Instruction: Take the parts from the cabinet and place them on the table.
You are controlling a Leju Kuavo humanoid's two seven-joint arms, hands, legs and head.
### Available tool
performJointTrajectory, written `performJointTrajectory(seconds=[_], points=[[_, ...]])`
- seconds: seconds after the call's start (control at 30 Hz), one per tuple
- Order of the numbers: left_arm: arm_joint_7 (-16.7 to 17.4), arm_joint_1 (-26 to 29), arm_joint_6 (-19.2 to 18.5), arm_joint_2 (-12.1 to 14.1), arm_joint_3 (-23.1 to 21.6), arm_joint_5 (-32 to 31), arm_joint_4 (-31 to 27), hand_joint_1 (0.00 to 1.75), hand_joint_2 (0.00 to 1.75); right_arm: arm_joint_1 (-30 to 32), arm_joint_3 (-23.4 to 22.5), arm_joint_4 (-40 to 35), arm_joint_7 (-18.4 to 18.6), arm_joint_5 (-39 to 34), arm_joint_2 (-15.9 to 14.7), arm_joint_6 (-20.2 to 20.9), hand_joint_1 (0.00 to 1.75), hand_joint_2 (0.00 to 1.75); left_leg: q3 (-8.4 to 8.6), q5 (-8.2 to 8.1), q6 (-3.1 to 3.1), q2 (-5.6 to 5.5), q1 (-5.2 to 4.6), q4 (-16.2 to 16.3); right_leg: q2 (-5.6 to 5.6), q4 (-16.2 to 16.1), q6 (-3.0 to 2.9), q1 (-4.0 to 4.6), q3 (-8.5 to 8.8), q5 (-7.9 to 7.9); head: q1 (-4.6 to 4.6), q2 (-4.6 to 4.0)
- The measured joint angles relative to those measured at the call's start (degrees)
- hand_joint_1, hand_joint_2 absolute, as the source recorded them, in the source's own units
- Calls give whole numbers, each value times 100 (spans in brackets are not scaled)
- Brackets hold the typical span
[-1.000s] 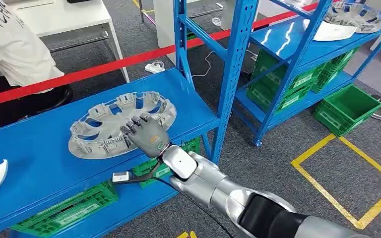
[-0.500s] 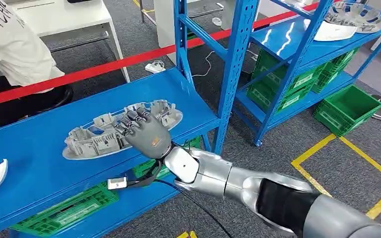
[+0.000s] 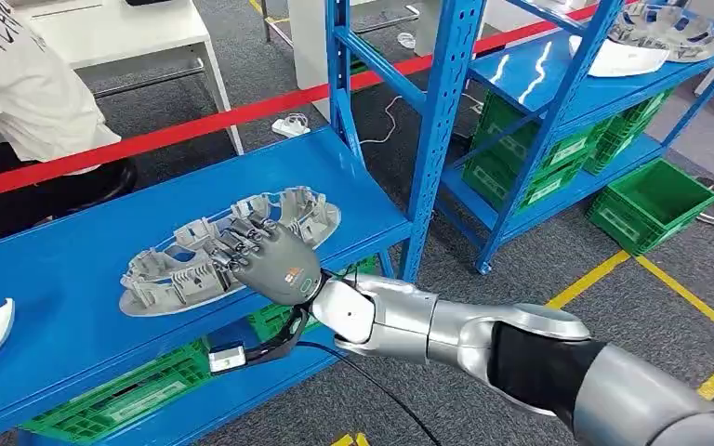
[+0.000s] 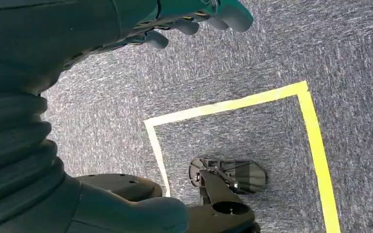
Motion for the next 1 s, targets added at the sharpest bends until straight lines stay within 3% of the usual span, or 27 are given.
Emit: performJointTrajectory(seconds=[0.23,0.47,0.77,0.87,1.0], points=[[-26,-3,-15,0,0,-17,0,0,175,58,-54,76,-334,-4,-9,-90,175,175,0,0,0,0,0,0,0,0,0,0,0,0,0,0],[-26,-3,-17,9,0,-37,0,0,175,297,-481,291,-643,-4,26,-335,175,175,1,0,0,-1,0,0,-1,0,0,0,2,0,2,0],[-26,18,4,61,0,-24,0,0,175,1109,-1743,717,-1615,-7,457,-647,175,175,0,0,0,-4,0,-5,-3,0,0,1,2,-1,0,0],[-46,39,20,79,0,22,0,0,175,1255,-2037,917,-1572,-7,562,-704,175,175,0,0,0,-3,0,-6,-3,0,0,1,2,-1,0,0],[-59,69,20,103,0,33,-2,0,175,1239,-2048,1172,-1224,2,603,-794,175,175,1,0,0,-3,0,-6,-2,0,0,1,3,0,0,0]])
